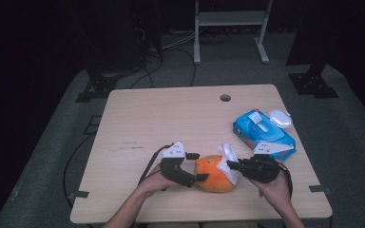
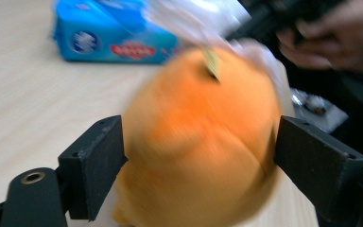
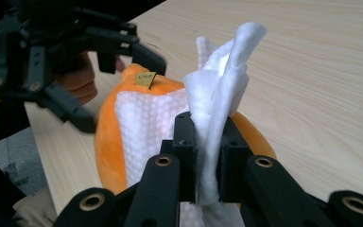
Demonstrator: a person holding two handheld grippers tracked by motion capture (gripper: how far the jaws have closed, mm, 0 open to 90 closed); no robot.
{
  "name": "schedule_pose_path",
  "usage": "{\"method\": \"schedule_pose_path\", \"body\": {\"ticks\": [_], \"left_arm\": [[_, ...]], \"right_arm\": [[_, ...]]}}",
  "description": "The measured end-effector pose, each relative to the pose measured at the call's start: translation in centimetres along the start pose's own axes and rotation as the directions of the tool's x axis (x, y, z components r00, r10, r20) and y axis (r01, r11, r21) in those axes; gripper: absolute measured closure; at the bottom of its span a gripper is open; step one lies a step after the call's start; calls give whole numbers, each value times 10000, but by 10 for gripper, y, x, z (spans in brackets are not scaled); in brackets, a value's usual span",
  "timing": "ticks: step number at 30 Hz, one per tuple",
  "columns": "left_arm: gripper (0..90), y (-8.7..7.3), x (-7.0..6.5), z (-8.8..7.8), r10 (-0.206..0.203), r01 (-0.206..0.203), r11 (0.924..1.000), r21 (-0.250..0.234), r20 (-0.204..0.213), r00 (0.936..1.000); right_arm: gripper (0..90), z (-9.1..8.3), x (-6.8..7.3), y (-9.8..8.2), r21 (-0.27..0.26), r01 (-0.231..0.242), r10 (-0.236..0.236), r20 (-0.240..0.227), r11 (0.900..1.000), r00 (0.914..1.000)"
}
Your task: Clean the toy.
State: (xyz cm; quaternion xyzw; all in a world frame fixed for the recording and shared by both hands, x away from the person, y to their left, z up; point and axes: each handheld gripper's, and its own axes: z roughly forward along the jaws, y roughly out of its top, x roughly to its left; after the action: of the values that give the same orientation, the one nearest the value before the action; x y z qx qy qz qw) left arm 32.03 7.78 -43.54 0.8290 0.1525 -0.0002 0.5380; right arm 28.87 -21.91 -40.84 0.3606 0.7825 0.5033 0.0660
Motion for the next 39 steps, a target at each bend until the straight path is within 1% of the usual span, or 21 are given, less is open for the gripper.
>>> {"method": "schedule_pose_path", "body": {"ticks": [2,4,5,7,10,11,13,14,15,16,17,18,20,21,23,25,27,29,32,37,39], "left_arm": [[200,-1,-4,1,365,-368,9993,114,251,9990],[223,0,-5,-1,495,-502,9987,100,576,9971],[226,0,-5,-1,475,-479,9988,57,627,9969],[207,-1,-4,0,462,-469,9988,152,468,9978],[132,-9,0,7,335,-347,9980,522,240,9992],[112,-11,1,10,366,-376,9972,642,168,9992],[107,-15,1,16,286,-299,9979,570,229,9993],[110,-16,0,17,398,-410,9976,567,209,9990],[138,-14,-1,17,477,-485,9974,538,153,9987],[199,-12,-3,15,506,-506,9975,490,8,9987],[302,-9,-5,12,527,-525,9979,376,-48,9986],[374,-5,-7,9,660,-659,9973,317,-7,9978],[419,3,-10,1,846,-846,9964,36,19,9964],[424,7,-11,-4,886,-885,9960,-105,63,9960],[438,13,-12,-13,953,-953,9948,-365,-26,9954],[448,14,-11,-17,1075,-1079,9940,-172,-218,9940],[455,12,-9,-17,992,-992,9951,25,-306,9946],[455,10,-8,-15,921,-918,9957,125,-302,9953],[454,13,-9,-14,936,-931,9955,177,-323,9951],[457,18,-14,-16,956,-947,9953,224,-415,9946],[460,21,-17,-15,1056,-1040,9940,328,-505,9931]], "right_arm": [[797,-2,-4,-1,24,-100,100,130,9999,9999],[797,-4,-8,-3,130,-274,271,257,9995,9993],[796,-5,-10,-4,211,-403,399,225,9990,9990],[796,-7,-12,-5,265,-585,580,193,9979,9981],[796,-9,-14,-6,384,-616,605,290,9974,9977],[796,-9,-15,-7,404,-643,631,299,9971,9976],[796,-9,-16,-7,387,-688,676,299,9969,9973],[797,-9,-16,-7,394,-693,681,301,9968,9972],[799,-8,-15,-7,425,-609,593,364,9972,9976],[802,-8,-13,-7,437,-551,533,431,9975,9976],[806,-9,-11,-6,361,-457,438,519,9983,9977],[810,-10,-10,-6,299,-422,402,632,9987,9972],[812,-11,-8,-4,202,-282,267,725,9994,9970],[812,-11,-8,-4,162,-283,270,759,9995,9968],[812,-8,-8,-5,191,-361,348,643,9992,9973],[813,-3,-8,-6,265,-381,364,627,9989,9974],[812,0,-5,-4,302,-239,214,814,9993,9965],[812,-2,-1,0,237,-38,15,936,9997,9956],[812,-6,7,6,-1,197,-196,865,9998,9961],[812,-12,23,16,-440,547,-524,525,9975,9972],[813,-16,29,20,-752,559,-553,102,9956,9984]]}}
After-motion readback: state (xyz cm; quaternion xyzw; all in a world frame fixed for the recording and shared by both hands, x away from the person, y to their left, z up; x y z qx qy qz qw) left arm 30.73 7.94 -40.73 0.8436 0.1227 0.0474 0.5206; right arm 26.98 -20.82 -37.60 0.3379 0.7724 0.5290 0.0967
